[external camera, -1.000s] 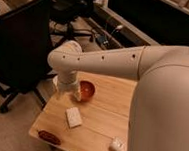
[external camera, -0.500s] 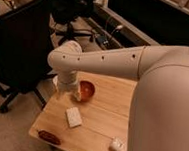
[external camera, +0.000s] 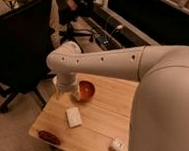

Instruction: Drag the pepper across the table

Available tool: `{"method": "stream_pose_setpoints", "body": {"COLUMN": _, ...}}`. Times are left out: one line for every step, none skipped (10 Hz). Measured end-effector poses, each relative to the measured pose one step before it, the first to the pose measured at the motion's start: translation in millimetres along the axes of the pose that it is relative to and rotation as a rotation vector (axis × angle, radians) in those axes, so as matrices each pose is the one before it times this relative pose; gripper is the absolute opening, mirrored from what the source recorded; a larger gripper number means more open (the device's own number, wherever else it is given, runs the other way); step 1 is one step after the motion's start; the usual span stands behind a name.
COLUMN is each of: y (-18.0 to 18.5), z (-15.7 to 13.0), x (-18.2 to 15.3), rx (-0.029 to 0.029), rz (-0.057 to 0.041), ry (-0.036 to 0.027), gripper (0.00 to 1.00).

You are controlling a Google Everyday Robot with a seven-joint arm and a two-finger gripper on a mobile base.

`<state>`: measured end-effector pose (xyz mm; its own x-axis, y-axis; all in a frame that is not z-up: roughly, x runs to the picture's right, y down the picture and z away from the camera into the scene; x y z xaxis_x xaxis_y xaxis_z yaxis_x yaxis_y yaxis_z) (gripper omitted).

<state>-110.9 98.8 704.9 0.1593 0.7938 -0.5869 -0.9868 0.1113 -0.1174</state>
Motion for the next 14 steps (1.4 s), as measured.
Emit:
{"method": "stream_pose_setpoints", "body": {"y": 10.03, "z": 0.98, "x": 0.76, "rx": -0.00828, "rz": -0.09361, "ry": -0.05277, "gripper": 0.65}}
{"method": "stream_pose_setpoints", "body": {"y": 14.09, "z": 2.79, "x": 6.93, "rx": -0.00106, "rz": -0.13602, "ry": -0.05366, "gripper": 0.65}}
{"method": "stream_pose_setpoints", "body": {"y": 9.37, "z": 1.78, "x": 6.73, "rx": -0.00163, "rz": -0.08259, "ry": -0.02410, "gripper": 0.65}}
{"method": "stream_pose_setpoints", "body": {"y": 12.77, "z": 2.89, "x": 10.18, "rx": -0.00617, "rz": -0.09695, "ry": -0.02149, "gripper": 0.65}}
{"method": "stream_pose_setpoints", "body": {"y": 16.33, "z": 5.14, "x": 14.13, "rx": -0.01120, "rz": -0.10213, "ry": -0.01314, "gripper": 0.65}}
{"method": "stream_pose_setpoints", "body": {"y": 16.99, "z": 5.41, "x": 11.17, "rx": -0.01310, "rz": -0.08541, "ry": -0.00639, "gripper": 0.65}}
{"method": "stream_pose_setpoints", "body": {"y": 21.22, "z": 7.86, "x": 11.47, "rx": -0.01734, "rz": -0.09302, "ry": -0.00229, "gripper": 0.65}}
{"method": "stream_pose_setpoints", "body": {"y": 17.88, "z": 8.22, "x": 6.22, "rx": -0.01559, "rz": -0.06801, "ry": -0.00103, "gripper": 0.65}}
{"method": "stream_pose_setpoints", "body": {"y": 10.36, "z": 6.54, "x": 1.43, "rx": -0.00682, "rz": -0.04353, "ry": -0.00308, "gripper": 0.65}}
{"method": "stream_pose_setpoints", "body": {"y": 9.62, "z": 7.24, "x": -2.42, "rx": -0.00336, "rz": -0.03714, "ry": -0.00534, "gripper": 0.65}}
{"method": "stream_pose_setpoints", "body": {"y": 7.11, "z": 7.12, "x": -4.00, "rx": 0.00164, "rz": -0.03279, "ry": -0.00636, "gripper": 0.65}}
{"method": "stream_pose_setpoints", "body": {"y": 3.91, "z": 7.20, "x": -2.99, "rx": 0.00674, "rz": -0.02844, "ry": -0.00556, "gripper": 0.65}}
{"method": "stream_pose_setpoints", "body": {"y": 2.22, "z": 6.01, "x": -0.89, "rx": 0.00726, "rz": -0.01879, "ry": -0.00203, "gripper": 0.65}}
{"method": "stream_pose_setpoints", "body": {"y": 1.98, "z": 7.06, "x": -0.22, "rx": 0.00948, "rz": -0.01813, "ry": -0.00224, "gripper": 0.65}}
